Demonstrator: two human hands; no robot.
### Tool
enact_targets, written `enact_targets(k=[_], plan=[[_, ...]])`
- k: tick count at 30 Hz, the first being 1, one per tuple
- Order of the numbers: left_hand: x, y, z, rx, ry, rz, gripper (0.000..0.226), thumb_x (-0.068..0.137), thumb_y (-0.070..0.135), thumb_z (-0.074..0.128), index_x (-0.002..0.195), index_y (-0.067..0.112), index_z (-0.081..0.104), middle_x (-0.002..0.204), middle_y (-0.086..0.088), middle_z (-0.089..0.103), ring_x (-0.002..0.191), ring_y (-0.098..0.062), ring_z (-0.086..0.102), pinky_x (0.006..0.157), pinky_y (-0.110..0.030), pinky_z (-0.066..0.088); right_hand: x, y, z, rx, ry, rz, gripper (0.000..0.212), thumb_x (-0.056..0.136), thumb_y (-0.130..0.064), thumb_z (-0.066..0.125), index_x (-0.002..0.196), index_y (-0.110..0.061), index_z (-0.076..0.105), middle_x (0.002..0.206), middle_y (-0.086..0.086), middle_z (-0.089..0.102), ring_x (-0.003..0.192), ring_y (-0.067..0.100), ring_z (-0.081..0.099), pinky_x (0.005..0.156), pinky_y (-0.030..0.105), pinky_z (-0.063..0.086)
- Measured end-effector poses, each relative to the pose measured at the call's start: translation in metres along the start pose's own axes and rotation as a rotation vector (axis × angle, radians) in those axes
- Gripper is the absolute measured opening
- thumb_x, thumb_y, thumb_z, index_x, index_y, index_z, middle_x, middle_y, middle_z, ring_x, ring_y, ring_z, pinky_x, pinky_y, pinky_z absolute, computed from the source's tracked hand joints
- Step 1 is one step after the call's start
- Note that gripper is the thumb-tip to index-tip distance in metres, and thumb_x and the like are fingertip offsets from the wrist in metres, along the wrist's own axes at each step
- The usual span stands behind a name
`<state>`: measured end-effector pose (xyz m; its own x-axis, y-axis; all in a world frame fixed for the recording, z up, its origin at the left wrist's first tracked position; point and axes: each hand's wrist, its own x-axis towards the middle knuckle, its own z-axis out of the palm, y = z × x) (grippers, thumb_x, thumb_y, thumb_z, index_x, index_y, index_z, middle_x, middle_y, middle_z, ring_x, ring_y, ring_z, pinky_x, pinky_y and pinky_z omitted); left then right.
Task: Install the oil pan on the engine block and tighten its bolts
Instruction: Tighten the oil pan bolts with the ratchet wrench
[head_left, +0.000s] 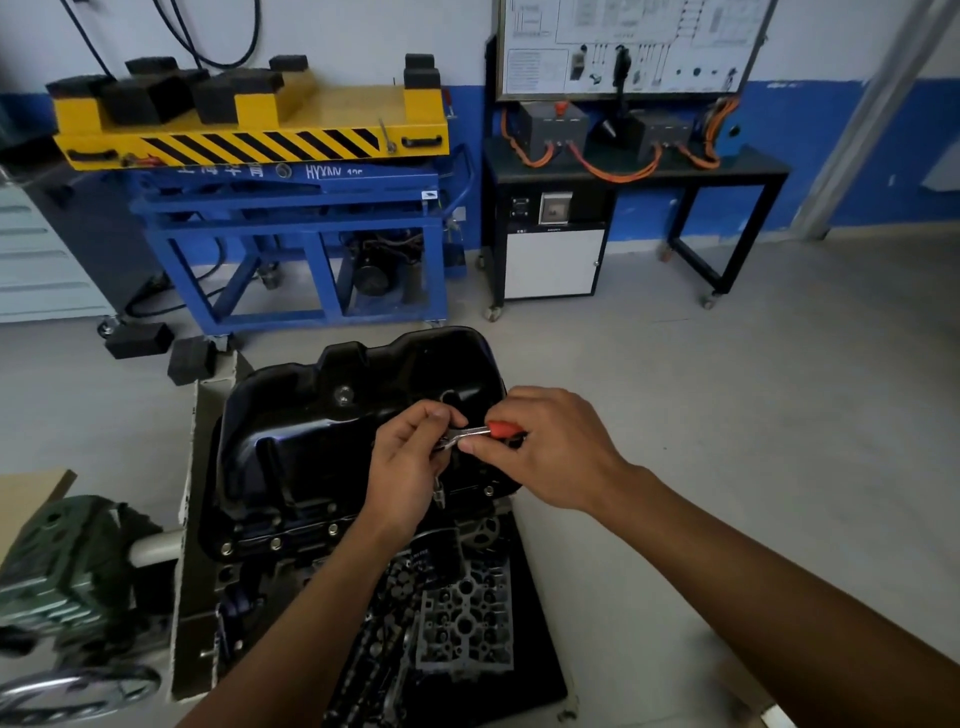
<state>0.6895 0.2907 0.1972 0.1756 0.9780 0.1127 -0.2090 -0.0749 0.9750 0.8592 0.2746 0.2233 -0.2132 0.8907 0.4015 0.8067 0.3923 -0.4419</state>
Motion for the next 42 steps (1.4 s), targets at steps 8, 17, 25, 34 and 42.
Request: enact_targets(k=[8, 17, 25, 34, 42], plan=[[0.003, -0.006, 0.0, 0.006, 0.026, 0.04, 0.032, 0.091, 0.018, 0.049, 0.068, 0.023, 0.07, 0.066, 0.008, 0.058, 0.062, -0.004, 0.05, 0.056, -0.016, 0.04, -0.014, -0.008, 0.006, 0.007, 0.034, -0.001, 0.04, 0.089, -0.047, 0.066, 0.061, -0.02, 0.059, 0.057, -0.008, 0.047, 0.054, 0.012, 0.043, 0.049, 0.031, 0.038], [0.01, -0.015, -0.008, 0.037, 0.025, 0.1, 0.024, 0.086, 0.013, 0.046, 0.076, 0.006, 0.067, 0.058, 0.001, 0.047, 0.058, -0.016, 0.037, 0.054, -0.022, 0.032, -0.038, -0.041, 0.004, 0.013, -0.243, 0.006, 0.034, 0.096, -0.042, 0.054, 0.069, -0.032, 0.034, 0.062, -0.011, 0.04, 0.052, 0.007, 0.041, 0.05, 0.026, 0.028], [0.001, -0.02, -0.007, 0.057, -0.052, 0.085, 0.03, 0.092, 0.017, 0.042, 0.079, 0.015, 0.069, 0.06, 0.002, 0.051, 0.054, -0.009, 0.04, 0.051, -0.02, 0.032, -0.004, 0.003, -0.018, -0.066, -0.342, -0.117, 0.018, 0.099, -0.024, 0.056, 0.114, -0.025, 0.066, 0.091, -0.007, 0.061, 0.086, 0.015, 0.052, 0.072, 0.035, 0.043], [-0.001, -0.019, 0.001, -0.001, -0.051, 0.046, 0.026, 0.094, 0.022, 0.042, 0.098, 0.013, 0.067, 0.051, 0.007, 0.04, 0.044, -0.007, 0.03, 0.045, -0.019, 0.028, 0.023, 0.014, -0.011, -0.298, -0.238, -0.288, 0.025, 0.1, -0.025, 0.055, 0.121, -0.022, 0.067, 0.107, -0.004, 0.064, 0.102, 0.02, 0.052, 0.091, 0.036, 0.036], [0.0, -0.014, 0.009, 0.003, -0.014, -0.017, 0.032, 0.096, 0.01, 0.041, 0.099, 0.012, 0.073, 0.076, 0.001, 0.064, 0.055, 0.001, 0.053, 0.049, -0.013, 0.042, 0.003, 0.007, -0.004, -0.28, -0.157, -0.074, 0.049, 0.086, -0.065, 0.056, 0.088, -0.017, 0.068, 0.082, -0.005, 0.061, 0.08, 0.017, 0.055, 0.075, 0.034, 0.04]])
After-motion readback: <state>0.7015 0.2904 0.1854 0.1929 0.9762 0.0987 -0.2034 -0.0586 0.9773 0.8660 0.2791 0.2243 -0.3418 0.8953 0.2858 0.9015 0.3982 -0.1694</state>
